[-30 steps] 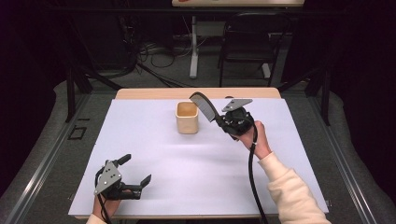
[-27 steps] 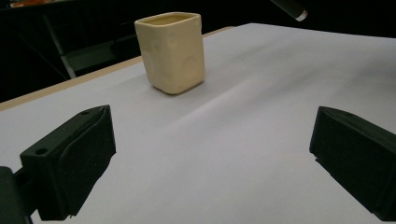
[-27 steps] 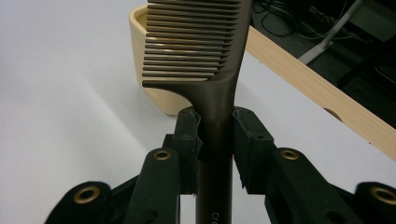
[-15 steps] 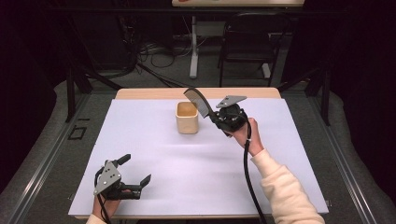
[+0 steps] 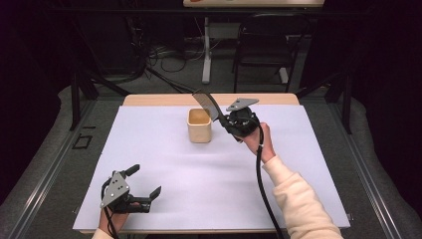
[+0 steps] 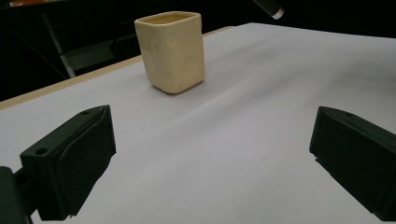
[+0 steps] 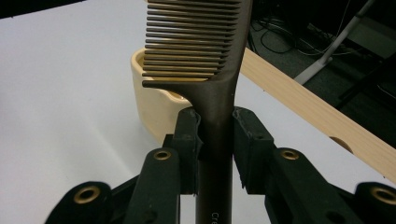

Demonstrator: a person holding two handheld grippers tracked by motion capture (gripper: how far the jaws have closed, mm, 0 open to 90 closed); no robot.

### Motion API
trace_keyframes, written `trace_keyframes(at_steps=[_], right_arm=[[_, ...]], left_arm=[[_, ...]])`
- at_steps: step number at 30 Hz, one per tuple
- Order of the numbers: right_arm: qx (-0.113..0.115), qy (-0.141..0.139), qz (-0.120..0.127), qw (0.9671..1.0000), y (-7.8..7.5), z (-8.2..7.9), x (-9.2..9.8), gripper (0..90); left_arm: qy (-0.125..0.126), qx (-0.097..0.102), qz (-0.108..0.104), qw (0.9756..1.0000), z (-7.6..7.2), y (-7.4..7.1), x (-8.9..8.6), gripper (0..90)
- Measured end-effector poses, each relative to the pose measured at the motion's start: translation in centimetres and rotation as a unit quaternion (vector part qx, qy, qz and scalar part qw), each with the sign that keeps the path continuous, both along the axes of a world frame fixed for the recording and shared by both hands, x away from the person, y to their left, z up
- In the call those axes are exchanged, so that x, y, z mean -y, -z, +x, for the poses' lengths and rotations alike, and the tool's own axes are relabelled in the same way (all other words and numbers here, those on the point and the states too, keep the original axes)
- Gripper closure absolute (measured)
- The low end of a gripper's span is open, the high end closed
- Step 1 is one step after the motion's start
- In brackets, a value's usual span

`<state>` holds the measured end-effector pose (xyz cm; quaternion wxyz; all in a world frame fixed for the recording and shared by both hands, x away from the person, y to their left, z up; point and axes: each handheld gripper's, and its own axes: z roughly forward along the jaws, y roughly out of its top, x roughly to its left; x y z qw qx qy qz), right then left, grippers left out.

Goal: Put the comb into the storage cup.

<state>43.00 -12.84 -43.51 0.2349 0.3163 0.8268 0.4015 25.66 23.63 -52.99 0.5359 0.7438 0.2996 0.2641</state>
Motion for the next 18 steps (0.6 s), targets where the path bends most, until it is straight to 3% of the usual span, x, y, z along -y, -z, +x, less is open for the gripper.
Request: trace_keyframes(at_steps=[18], right_arm=[[0.015, 0.004, 0.013, 0.9998, -0.37, 0.92, -0.91, 72.4]], left_arm=[[0.002, -0.001, -0.001, 1.0000, 0.00, 0.01, 0.00, 0.3]])
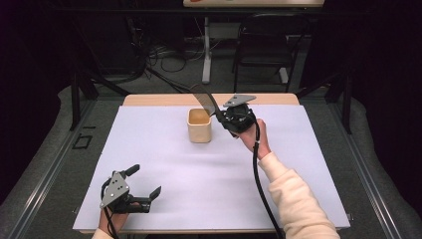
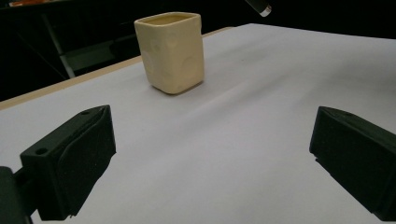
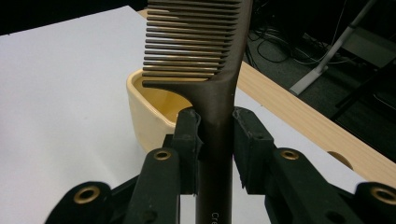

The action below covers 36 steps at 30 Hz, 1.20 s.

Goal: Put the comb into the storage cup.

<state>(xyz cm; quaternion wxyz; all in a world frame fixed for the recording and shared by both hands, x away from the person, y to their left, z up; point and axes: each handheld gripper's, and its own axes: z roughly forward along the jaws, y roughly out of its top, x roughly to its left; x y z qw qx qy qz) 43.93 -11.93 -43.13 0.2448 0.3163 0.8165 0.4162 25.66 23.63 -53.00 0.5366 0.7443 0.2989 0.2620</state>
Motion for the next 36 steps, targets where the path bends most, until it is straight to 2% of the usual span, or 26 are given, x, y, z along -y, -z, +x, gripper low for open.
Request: trace_keyframes(at_steps=[17, 36], right_arm=[[0.008, 0.000, -0.001, 1.0000, -0.3, 0.8, -0.9, 72.4], [0.029, -0.005, 0.003, 0.9996, -0.1, 2.1, -2.0, 72.4]], left_arm=[[0.002, 0.001, -0.001, 1.0000, 0.0, 0.0, 0.0, 0.3], [0.004, 0.001, -0.001, 1.0000, 0.0, 0.0, 0.1, 0.3]])
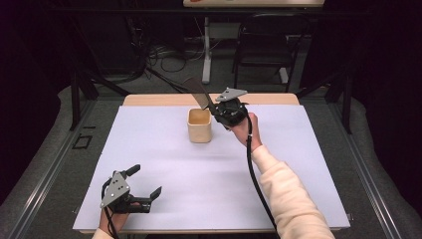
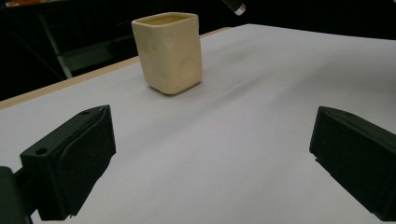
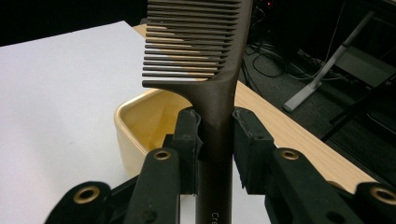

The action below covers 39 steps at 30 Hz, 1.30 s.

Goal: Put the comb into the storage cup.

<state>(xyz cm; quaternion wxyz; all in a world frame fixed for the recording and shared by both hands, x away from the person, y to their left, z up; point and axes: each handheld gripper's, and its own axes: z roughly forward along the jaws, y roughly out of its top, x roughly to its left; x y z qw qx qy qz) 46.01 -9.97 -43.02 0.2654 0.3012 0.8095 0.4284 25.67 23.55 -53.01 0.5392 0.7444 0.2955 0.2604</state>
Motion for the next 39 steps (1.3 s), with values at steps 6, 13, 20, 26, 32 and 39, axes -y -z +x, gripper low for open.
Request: trace_keyframes(at_steps=[6, 13, 20, 26, 32, 39], right_arm=[[0.008, -0.002, 0.002, 1.0000, -0.2, 0.1, -0.5, 72.4], [0.011, -0.006, 0.000, 0.9999, -0.2, 0.3, -0.9, 72.4], [0.013, -0.010, 0.001, 0.9999, -0.3, 0.5, -1.1, 72.4], [0.017, -0.011, 0.003, 0.9998, -0.6, 0.7, -1.5, 72.4], [0.022, -0.012, 0.002, 0.9997, -0.8, 0.9, -1.9, 72.4], [0.030, -0.017, 0.005, 0.9994, -1.3, 0.8, -2.3, 72.4]], left_arm=[[0.001, 0.000, 0.000, 1.0000, 0.0, 0.0, -0.1, 0.3], [0.001, 0.000, 0.000, 1.0000, 0.0, 0.0, 0.0, 0.3], [0.000, 0.000, 0.000, 1.0000, 0.0, 0.0, 0.0, 0.4], [-0.002, -0.001, -0.002, 1.0000, 0.0, 0.0, -0.1, 0.4], [-0.003, -0.001, -0.003, 1.0000, 0.0, 0.0, 0.0, 0.5], [-0.002, 0.001, -0.003, 1.0000, 0.0, 0.0, -0.1, 0.5]])
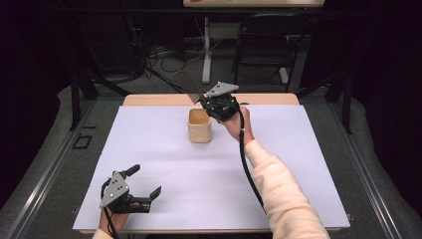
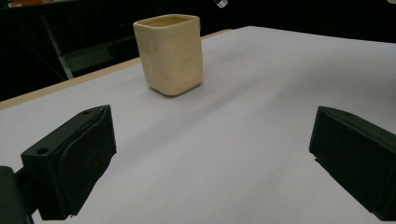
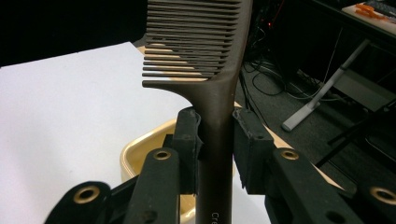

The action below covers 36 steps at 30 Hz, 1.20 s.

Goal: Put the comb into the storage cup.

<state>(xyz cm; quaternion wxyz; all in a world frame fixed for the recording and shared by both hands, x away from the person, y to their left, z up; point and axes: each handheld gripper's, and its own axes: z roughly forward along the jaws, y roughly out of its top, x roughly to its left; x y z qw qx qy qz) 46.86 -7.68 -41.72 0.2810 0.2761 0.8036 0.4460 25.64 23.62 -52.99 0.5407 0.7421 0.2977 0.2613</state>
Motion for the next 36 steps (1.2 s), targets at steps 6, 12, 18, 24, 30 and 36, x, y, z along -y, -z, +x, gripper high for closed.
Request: trace_keyframes(at_steps=[6, 12, 18, 24, 30, 36], right_arm=[[0.013, -0.002, 0.005, 0.9999, -0.3, -0.1, -0.5, 72.4], [0.023, -0.002, 0.010, 0.9997, -0.3, -0.1, -0.7, 72.4], [0.032, 0.001, 0.018, 0.9993, -0.3, -0.1, -0.9, 72.4], [0.038, -0.001, 0.022, 0.9990, -0.2, 0.0, -1.3, 72.4], [0.043, -0.006, 0.020, 0.9989, 0.0, 0.1, -1.8, 72.4], [0.050, -0.010, 0.022, 0.9985, -0.2, 0.4, -2.1, 72.4]], left_arm=[[0.000, -0.001, -0.002, 1.0000, 0.0, 0.0, 0.0, 0.6], [0.000, -0.001, -0.002, 1.0000, 0.0, 0.0, -0.1, 0.6], [0.000, -0.002, -0.003, 1.0000, 0.0, 0.0, 0.0, 0.6], [0.000, -0.002, -0.003, 1.0000, 0.0, 0.0, 0.0, 0.6], [0.001, -0.002, -0.003, 1.0000, 0.0, 0.0, 0.0, 0.7], [0.001, -0.001, -0.003, 1.0000, 0.0, 0.0, -0.1, 0.7]])
